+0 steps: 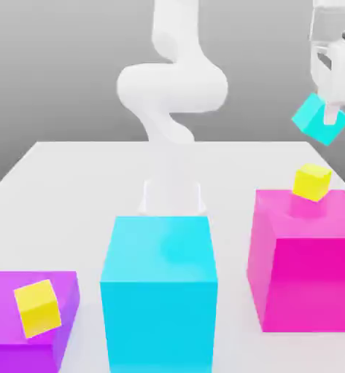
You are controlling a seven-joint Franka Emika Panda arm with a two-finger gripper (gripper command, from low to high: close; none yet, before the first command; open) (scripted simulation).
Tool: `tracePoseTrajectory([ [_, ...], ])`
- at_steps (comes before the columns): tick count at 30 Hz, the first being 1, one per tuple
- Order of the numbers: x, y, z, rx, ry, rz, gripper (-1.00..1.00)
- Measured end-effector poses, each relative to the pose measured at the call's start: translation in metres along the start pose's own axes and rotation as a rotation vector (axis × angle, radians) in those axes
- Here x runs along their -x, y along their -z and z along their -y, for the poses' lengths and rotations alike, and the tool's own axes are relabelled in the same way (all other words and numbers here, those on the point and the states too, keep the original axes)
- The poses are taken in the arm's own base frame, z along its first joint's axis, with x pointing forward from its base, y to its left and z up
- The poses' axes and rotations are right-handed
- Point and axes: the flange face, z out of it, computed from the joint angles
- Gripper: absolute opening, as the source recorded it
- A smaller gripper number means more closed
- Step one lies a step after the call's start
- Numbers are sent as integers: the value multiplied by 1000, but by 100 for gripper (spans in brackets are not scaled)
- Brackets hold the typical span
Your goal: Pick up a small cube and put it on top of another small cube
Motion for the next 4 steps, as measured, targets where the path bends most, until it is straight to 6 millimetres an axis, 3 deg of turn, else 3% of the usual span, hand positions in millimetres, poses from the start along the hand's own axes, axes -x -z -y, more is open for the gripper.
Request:
tracePoseTrajectory([
  [1,-1,-14,-1,-2,-2,-1,-100],
  [2,-2,-26,-1,-3,-3,-1,100],
  [4,-2,-26,-1,-4,-3,-1,100],
])
